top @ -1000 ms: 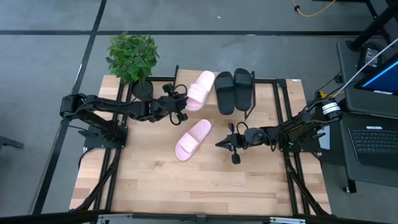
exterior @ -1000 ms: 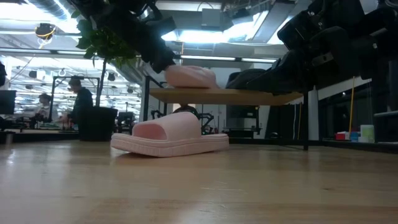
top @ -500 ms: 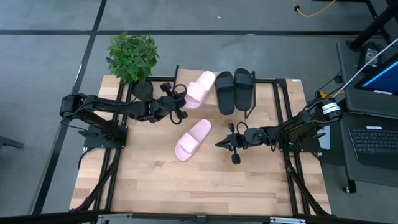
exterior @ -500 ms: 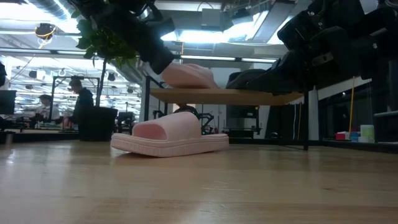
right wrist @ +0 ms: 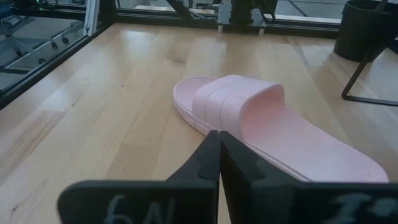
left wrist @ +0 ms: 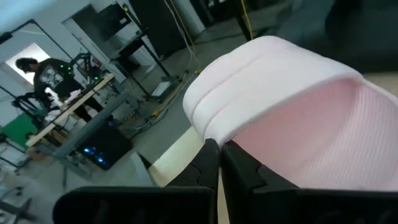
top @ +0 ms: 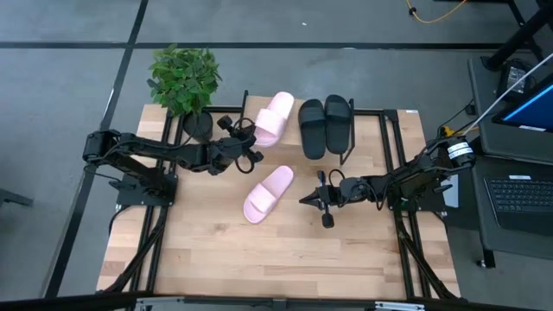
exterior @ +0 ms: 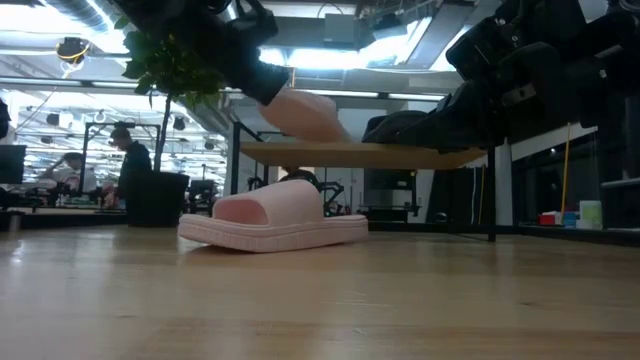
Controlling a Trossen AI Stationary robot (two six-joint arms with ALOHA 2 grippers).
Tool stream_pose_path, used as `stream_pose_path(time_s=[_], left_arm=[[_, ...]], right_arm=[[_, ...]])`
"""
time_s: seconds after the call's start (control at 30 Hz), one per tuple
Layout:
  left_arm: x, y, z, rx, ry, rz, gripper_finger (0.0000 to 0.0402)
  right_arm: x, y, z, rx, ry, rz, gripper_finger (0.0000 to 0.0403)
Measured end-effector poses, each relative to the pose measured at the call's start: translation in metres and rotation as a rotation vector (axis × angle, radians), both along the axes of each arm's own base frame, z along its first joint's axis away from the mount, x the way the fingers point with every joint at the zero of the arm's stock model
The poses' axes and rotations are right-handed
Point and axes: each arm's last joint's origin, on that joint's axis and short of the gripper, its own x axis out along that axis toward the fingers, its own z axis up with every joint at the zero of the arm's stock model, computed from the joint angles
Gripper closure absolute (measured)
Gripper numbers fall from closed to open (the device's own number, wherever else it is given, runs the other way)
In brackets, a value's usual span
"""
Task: Pick and place slides into the shelf
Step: Put the left pink slide on the shelf
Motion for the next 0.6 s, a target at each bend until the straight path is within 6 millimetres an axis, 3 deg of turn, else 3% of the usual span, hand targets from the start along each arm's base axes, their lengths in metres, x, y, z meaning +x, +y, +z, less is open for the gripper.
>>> stream_pose_path(time_s=[0.3, 0.4, 0.6], left_arm=[[0.005, 0.000, -0.007, -0.020, -0.057, 0.058, 0.0401], [0.014, -0.001, -0.008, -0.001, -0.045, 0.099, 0.0401], [0.041, 0.000, 0.007, 0.045, -0.011, 0.133, 0.0401]], right_arm=[[0.000, 0.000, 0.000, 0.001, 0.000, 0.000, 0.0393], [0.000, 0.000, 0.000, 0.000, -0.003, 0.000, 0.0393], [0.000, 0.000, 0.000, 0.006, -0.002, -0.001, 0.0393]])
